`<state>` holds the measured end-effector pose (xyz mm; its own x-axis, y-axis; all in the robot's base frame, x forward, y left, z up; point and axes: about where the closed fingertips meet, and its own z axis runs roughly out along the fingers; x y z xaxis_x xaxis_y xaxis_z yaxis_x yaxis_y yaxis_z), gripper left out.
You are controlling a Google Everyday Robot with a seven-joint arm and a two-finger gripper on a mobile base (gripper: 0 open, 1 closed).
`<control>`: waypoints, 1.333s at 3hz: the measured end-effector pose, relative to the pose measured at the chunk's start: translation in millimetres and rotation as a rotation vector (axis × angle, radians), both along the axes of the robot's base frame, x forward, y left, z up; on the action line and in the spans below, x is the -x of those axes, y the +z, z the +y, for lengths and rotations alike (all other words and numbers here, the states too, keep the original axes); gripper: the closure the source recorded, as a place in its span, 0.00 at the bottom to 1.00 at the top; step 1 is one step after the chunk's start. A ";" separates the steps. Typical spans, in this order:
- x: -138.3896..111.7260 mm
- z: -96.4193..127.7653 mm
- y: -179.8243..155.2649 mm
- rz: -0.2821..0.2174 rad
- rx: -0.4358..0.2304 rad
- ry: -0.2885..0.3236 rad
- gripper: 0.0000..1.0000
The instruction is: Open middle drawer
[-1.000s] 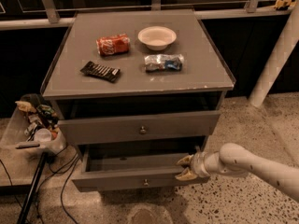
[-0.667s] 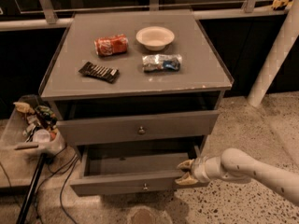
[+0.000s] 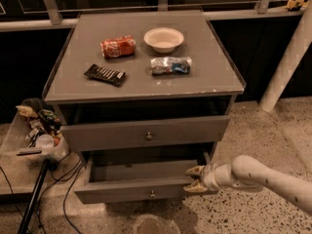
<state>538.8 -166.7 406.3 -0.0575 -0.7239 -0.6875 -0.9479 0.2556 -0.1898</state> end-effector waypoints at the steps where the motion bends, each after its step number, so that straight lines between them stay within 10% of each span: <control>1: 0.0 0.0 0.0 0.000 0.000 0.000 0.12; 2: 0.0 0.0 0.0 0.000 0.000 0.000 0.10; 4: 41.0 -13.0 -8.1 0.013 0.008 -0.008 0.56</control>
Offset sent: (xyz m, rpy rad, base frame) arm 0.0000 0.0000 0.0000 0.0000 0.0000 0.0000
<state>497.8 -179.8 398.2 -0.0720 -0.7287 -0.6811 -0.9482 0.2619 -0.1799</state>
